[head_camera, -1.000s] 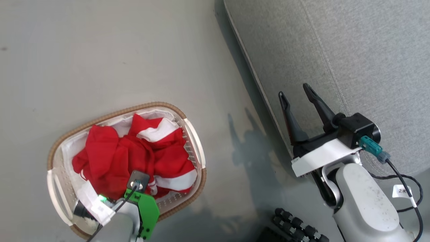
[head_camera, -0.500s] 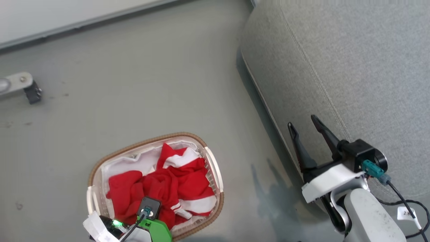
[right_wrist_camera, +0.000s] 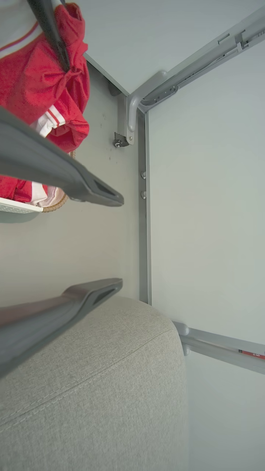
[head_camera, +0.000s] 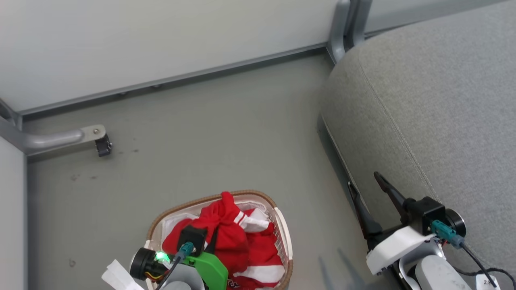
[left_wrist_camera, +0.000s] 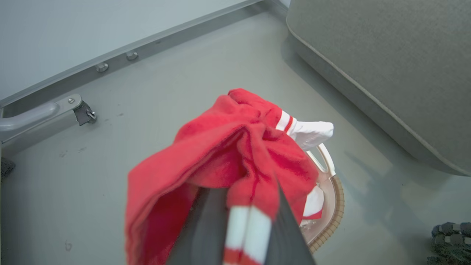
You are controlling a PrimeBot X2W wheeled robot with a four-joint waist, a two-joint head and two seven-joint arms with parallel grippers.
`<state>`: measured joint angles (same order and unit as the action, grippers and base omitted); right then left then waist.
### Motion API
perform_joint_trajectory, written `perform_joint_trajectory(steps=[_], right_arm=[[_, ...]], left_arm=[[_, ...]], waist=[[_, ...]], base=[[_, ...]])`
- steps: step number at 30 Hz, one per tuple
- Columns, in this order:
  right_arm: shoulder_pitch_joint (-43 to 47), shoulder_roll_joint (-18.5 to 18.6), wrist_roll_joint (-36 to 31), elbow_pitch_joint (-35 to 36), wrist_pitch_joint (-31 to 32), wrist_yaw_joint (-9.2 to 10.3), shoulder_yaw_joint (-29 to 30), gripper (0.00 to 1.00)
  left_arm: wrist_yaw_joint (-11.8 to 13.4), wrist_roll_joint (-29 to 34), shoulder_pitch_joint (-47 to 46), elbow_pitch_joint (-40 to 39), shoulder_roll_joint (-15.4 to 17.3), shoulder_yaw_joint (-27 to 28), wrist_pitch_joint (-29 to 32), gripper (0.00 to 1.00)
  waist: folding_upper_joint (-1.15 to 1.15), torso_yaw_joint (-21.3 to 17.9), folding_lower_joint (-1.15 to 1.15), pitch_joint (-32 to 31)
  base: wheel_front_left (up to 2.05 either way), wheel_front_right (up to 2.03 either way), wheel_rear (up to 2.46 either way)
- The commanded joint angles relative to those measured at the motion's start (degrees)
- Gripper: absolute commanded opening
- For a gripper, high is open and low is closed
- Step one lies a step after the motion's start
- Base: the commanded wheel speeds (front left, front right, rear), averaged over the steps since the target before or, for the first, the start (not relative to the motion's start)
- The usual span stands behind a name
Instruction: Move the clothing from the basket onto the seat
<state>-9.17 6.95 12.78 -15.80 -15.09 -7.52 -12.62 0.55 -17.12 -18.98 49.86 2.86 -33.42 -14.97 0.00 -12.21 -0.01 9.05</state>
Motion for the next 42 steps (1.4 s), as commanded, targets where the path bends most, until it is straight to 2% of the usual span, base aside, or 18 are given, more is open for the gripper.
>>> perform_joint_trajectory(steps=[1,7,22,30,37,42], right_arm=[[1.4,0.1,-0.2,-0.3,-0.1,0.06,0.1,1.00],[4.0,0.1,-0.3,-0.6,-0.1,0.06,-0.1,1.00],[6.9,0.0,0.2,-1.0,-0.1,0.06,-2.2,1.00],[4.8,0.5,1.1,0.8,-0.1,0.06,-5.3,1.00],[-3.1,2.7,0.6,4.3,-0.1,0.07,-14.5,1.00],[-10.3,3.0,-0.5,2.9,-0.1,0.07,-19.2,1.00]], left_arm=[[0.4,-0.1,1.3,-1.9,0.1,1.0,-0.3,0.00],[0.7,-0.1,3.1,-12.3,0.1,4.6,-0.3,0.00],[0.6,-0.4,0.4,-33.4,0.1,7.5,-0.3,0.00],[1.0,-0.5,0.8,-37.0,0.1,5.8,-0.3,0.00],[1.2,-1.2,1.9,-37.5,0.1,3.8,-0.3,0.00],[1.6,-2.2,2.3,-37.2,0.1,2.0,-0.3,0.00]], waist=[[0.00,2.6,0.01,-3.5],[0.00,3.6,0.01,-6.9],[0.00,4.1,0.01,-9.8],[0.00,4.9,0.01,-10.6],[0.00,5.8,0.01,-10.7],[0.00,6.7,0.01,-10.9]], base=[[0.00,0.00,0.00],[0.00,0.00,0.00],[0.00,0.00,0.00],[0.00,0.00,0.00],[0.00,0.00,0.00],[0.00,0.00,0.00]])
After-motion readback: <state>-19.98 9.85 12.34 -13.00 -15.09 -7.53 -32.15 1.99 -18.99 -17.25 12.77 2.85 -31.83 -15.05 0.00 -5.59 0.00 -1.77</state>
